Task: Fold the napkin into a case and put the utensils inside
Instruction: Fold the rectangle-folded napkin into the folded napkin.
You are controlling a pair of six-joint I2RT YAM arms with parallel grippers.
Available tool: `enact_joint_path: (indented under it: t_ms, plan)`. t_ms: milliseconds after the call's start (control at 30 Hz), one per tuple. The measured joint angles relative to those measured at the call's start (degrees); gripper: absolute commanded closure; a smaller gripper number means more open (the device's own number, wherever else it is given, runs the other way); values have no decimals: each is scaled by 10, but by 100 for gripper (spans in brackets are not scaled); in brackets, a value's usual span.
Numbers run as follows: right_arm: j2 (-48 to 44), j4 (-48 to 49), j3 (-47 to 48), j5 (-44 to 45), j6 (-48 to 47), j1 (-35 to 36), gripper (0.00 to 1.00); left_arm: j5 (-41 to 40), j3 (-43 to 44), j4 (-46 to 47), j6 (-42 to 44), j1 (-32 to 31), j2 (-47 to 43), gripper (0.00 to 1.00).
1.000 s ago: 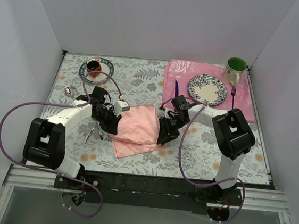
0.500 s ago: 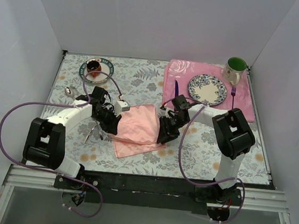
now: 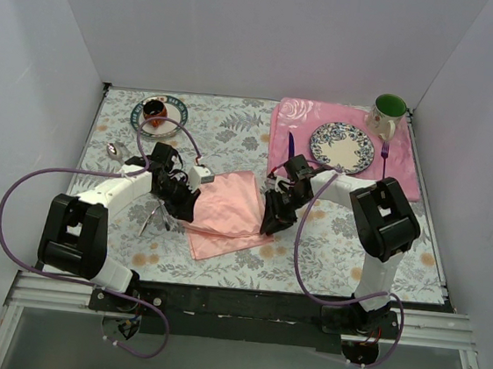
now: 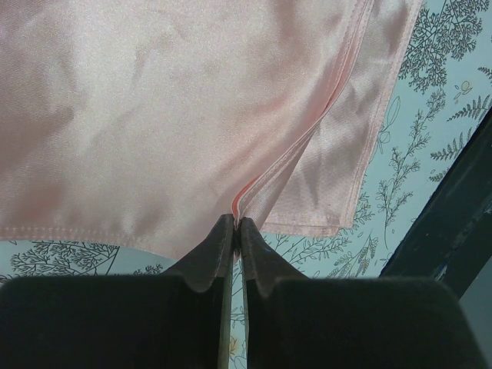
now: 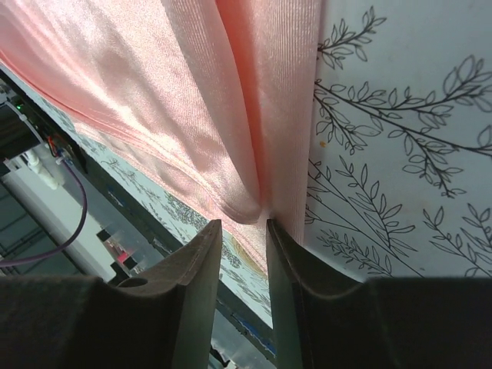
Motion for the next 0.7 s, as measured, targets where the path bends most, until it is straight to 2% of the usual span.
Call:
enact_joint_path:
  t_ms: [100,133,333,400,700]
  plan:
    - [2,4,0,-3,4,0,66,0,0,0,0,0,0,100]
    - [3,7,0,-4,6,0,72,0,0,0,0,0,0,100]
    - [6,24,0,-8,14,0,86,0,0,0,0,0,0,100]
    - [7,28,0,-10,14,0,98,0,0,0,0,0,0,100]
    - [5,41,0,-38,9,-1,99,4,1,-6,0,0,-2,100]
